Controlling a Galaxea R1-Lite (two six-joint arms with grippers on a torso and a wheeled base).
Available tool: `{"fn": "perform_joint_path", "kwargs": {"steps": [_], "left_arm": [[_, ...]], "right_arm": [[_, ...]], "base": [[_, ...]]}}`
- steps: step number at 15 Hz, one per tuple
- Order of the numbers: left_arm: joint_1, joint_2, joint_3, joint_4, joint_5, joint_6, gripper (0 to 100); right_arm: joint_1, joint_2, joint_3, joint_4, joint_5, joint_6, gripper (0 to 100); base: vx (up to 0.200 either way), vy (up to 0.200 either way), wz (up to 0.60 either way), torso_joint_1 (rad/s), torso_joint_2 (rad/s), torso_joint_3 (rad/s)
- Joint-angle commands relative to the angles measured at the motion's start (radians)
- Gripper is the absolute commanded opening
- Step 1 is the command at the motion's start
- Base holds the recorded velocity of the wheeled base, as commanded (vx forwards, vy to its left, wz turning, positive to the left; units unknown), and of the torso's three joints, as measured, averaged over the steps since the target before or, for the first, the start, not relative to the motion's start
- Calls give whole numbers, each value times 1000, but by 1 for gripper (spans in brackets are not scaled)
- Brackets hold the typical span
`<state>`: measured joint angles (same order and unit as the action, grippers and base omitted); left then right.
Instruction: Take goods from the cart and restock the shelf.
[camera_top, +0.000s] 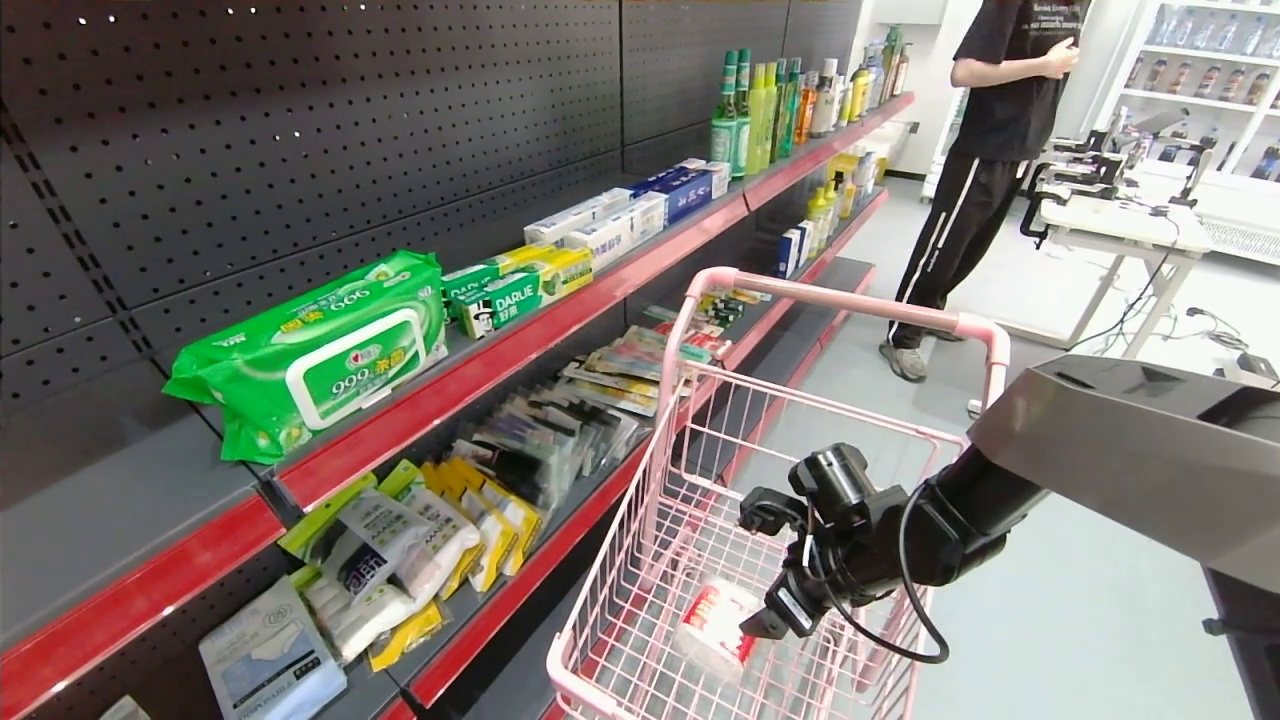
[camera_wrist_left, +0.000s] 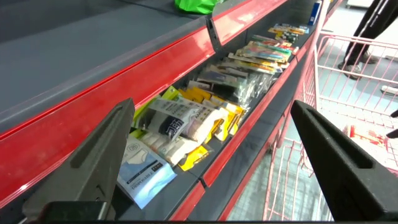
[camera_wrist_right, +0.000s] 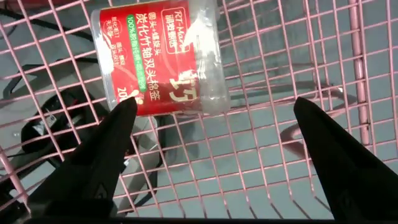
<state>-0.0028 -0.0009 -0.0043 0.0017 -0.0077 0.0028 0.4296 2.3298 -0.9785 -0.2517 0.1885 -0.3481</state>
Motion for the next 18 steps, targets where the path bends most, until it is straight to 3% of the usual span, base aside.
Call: {"fn": "perform_joint_path", "kwargs": {"steps": [1,18], "left_arm": [[0,1,0,0,0,0,100],[0,1,0,0,0,16,100]], "right_arm": [[5,-4,9,0,-1,0,100],[74,40,58,-44,-29,1,100]], "base": [[0,0,0,0,0,0],[0,0,0,0,0,0]]}}
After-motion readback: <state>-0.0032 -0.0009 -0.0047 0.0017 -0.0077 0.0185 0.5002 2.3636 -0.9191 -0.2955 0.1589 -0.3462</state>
